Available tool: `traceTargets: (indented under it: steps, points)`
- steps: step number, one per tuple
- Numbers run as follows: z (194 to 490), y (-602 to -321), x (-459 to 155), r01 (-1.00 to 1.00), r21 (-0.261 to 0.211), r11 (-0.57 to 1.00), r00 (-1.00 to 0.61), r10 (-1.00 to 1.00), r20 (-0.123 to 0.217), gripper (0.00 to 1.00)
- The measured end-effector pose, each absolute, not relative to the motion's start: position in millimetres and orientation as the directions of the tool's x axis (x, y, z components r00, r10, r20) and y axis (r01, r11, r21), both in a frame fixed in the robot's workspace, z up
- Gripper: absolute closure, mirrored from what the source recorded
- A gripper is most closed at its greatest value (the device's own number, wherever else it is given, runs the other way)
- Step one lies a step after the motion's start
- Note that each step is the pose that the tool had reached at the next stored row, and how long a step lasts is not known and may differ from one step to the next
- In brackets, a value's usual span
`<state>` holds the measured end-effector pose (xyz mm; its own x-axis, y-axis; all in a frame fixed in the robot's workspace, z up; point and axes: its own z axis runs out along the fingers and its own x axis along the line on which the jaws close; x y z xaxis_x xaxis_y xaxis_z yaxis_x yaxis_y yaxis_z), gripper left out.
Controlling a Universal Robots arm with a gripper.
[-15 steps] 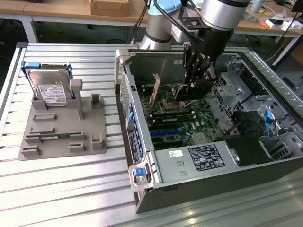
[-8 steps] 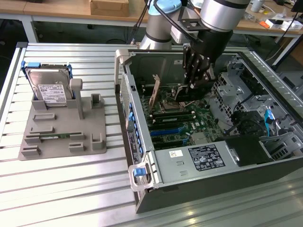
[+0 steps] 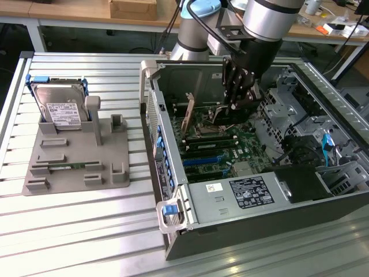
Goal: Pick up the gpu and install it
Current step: 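Insert the gpu into the slot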
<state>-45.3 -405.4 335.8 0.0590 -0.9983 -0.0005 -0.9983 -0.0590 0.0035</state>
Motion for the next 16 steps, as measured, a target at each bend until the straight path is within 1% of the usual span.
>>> traceTargets:
  steps: [9,16]
  points:
    - [334,-415,-45,-0.998,0.004,-0.059,0.059,-0.998,0.004,0.74]
    - [331,-416,-45,-0.999,0.004,-0.037,0.038,-0.999,0.015,0.74]
